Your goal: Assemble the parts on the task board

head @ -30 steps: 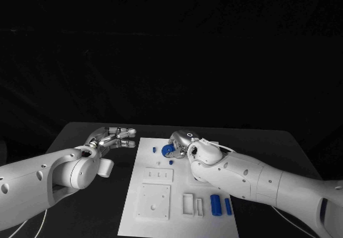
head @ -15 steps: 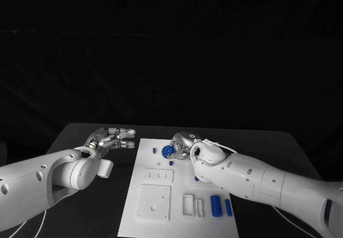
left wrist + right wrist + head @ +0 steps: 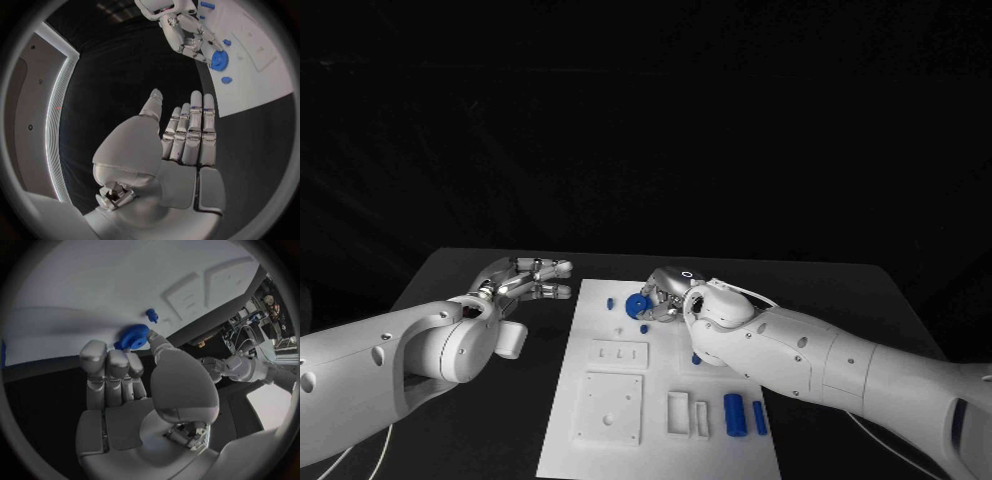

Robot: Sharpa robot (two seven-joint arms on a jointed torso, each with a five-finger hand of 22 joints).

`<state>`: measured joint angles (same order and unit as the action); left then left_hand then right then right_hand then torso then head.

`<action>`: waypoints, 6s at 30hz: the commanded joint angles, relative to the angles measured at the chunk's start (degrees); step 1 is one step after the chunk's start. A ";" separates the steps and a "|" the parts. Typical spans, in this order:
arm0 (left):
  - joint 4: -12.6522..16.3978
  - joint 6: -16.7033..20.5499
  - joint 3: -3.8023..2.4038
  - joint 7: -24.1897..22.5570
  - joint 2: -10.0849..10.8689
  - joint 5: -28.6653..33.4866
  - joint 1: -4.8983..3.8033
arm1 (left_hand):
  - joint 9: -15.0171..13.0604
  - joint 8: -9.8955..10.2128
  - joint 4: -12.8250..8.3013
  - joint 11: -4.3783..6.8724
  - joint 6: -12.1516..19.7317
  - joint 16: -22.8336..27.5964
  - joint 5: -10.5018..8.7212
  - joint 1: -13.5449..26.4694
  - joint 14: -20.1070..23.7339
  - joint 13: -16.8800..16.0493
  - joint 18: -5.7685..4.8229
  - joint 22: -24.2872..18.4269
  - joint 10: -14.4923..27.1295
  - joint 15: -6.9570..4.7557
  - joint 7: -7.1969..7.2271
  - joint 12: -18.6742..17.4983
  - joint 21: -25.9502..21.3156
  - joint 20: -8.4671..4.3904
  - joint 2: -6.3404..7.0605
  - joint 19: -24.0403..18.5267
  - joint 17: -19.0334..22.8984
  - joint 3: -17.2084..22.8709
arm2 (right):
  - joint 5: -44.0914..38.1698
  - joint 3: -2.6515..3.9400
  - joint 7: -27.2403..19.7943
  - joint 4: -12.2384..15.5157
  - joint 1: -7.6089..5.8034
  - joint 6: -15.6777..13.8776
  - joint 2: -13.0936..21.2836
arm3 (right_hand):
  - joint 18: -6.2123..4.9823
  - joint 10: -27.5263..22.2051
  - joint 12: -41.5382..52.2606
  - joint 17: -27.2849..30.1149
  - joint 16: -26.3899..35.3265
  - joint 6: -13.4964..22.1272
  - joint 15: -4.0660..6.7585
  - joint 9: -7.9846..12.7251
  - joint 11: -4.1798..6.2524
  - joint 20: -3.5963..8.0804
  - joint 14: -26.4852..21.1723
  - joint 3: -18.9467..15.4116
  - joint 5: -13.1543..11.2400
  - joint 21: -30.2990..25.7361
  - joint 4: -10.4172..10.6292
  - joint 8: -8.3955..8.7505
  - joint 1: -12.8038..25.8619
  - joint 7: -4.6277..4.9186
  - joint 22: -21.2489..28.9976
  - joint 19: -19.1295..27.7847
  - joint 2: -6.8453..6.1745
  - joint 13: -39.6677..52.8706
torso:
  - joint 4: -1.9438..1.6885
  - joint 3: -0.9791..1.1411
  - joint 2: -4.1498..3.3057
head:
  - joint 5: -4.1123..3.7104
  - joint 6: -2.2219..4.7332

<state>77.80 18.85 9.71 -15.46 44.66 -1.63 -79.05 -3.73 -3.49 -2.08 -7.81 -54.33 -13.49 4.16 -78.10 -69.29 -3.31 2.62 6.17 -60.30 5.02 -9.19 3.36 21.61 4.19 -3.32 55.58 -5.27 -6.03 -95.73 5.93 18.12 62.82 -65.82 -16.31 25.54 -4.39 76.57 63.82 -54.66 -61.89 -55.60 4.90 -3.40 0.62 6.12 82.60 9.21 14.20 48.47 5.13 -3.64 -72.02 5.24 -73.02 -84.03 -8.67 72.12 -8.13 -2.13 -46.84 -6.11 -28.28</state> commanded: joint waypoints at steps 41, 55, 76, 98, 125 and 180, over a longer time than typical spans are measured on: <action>-4.86 -0.84 -0.09 -1.16 -0.36 -0.31 -0.05 | -0.02 -0.09 -0.29 0.12 0.09 -0.07 -0.02 0.24 0.33 -0.10 -0.05 -0.18 -1.21 -0.01 0.05 0.08 0.33 -0.11 0.11 -0.60 0.08 0.16 | 26.39 5.03 -20.31 5.54 0.42 -5.24 15.03 | -1.18 -1.21 -1.16 1.27 1.79 -2.60 -0.70 -0.13 -0.71 -0.72 0.00 -4.54 4.06 -1.94 -9.08 0.15 -0.80 1.09 -0.13 -3.07 4.42 -1.05 | 2.68 1.24 2.53 | 1.36 1.52; -3.78 -1.97 -0.06 -1.08 -0.22 -0.32 0.11 | -0.02 -0.09 -0.40 0.06 0.23 -0.01 0.01 0.15 0.38 -0.09 -0.09 -0.21 -0.82 0.00 0.11 0.09 0.30 -0.11 0.09 -0.64 0.11 0.06 | 27.33 5.40 -24.35 1.09 1.42 -0.84 17.33 | -0.79 -1.38 -1.36 0.97 1.88 -1.80 -0.57 -0.10 -0.55 -0.63 0.01 -5.77 4.54 -1.67 -12.25 0.17 -2.18 0.88 -0.99 -3.08 4.71 -1.29 | 3.32 1.83 2.49 | 1.30 0.81; -2.72 -2.55 -0.07 -1.06 0.13 -0.54 0.54 | -0.02 -0.09 -0.58 0.11 0.27 0.06 0.01 0.04 0.40 -0.09 -0.11 -0.25 -0.97 -0.02 0.12 0.10 0.28 -0.12 0.02 -0.68 0.12 0.01 | 25.75 5.40 -28.29 -9.12 5.11 1.60 14.50 | -0.16 -1.81 -2.28 1.11 2.58 1.12 0.01 -0.02 0.18 -0.04 0.00 -5.15 6.65 -2.40 -15.12 0.23 -3.46 0.32 -1.69 -3.04 4.37 -1.85 | 2.88 2.64 1.79 | 0.83 0.19; -2.35 -2.42 -0.11 -1.04 0.53 -0.83 0.53 | -0.01 -0.08 -0.70 0.06 0.41 0.11 0.01 -0.02 0.43 -0.09 -0.11 -0.27 -0.56 0.00 0.17 0.09 0.28 -0.11 0.05 -0.70 0.13 -0.01 | 26.36 5.41 -28.25 -10.83 6.14 0.89 13.16 | -0.23 -1.73 -2.11 0.33 2.40 2.23 -0.14 0.02 0.01 -0.14 0.12 -5.62 6.11 -2.48 -14.75 0.28 -3.64 0.60 -2.54 -3.21 4.96 -1.65 | 2.63 3.07 0.76 | 0.48 0.14; -2.40 -2.49 -0.13 -0.75 0.65 -0.98 0.52 | -0.02 -0.09 -0.61 0.07 0.35 0.07 -0.01 -0.07 0.37 -0.09 -0.11 -0.29 -0.47 -0.02 0.12 0.09 0.31 -0.12 -0.02 -0.68 0.10 0.02 | 27.33 5.42 -27.90 -11.42 6.15 -0.32 12.38 | -0.22 -1.53 -1.46 0.10 2.39 -6.18 -0.22 -0.19 -0.26 -0.20 0.15 1.37 2.76 -2.43 -15.86 0.10 -1.33 0.34 -3.07 -3.23 6.23 -1.15 | 2.47 3.04 0.30 | 0.24 -0.10; -11.37 -18.71 -0.44 22.40 -7.21 -16.77 -2.95 | -0.53 -0.18 1.59 9.52 -4.83 -61.27 3.08 4.41 -9.57 -18.33 2.63 30.56 -19.33 -10.16 3.78 31.26 42.94 -10.38 -1.15 8.65 -41.18 -0.97 | 19.09 5.99 -12.95 4.82 3.83 1.22 12.97 | -0.09 -1.05 -0.89 -1.08 1.88 -12.77 0.43 -0.40 0.71 0.39 0.29 3.38 -0.16 -1.80 -15.55 0.09 -0.83 -1.39 -3.43 -3.34 7.02 -0.36 | 4.55 2.75 3.44 | 2.26 -0.28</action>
<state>66.66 4.63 9.31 3.16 37.78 -15.40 -81.75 -4.22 -3.49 -0.74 1.63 -58.96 -74.01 7.04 -74.18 -78.20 -21.36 4.54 36.38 -79.14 -5.08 -5.37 34.08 64.17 -6.23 -4.65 63.89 -45.12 -6.94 -73.64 11.87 1.46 67.13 -61.97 -17.25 38.58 -4.82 75.24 62.59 -55.78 -59.91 -68.62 5.22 -3.71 1.34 6.54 82.89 12.39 14.37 46.56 -10.36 -3.17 -72.83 3.87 -74.91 -84.03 -1.38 71.71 -3.89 0.58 -43.79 -4.06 -28.32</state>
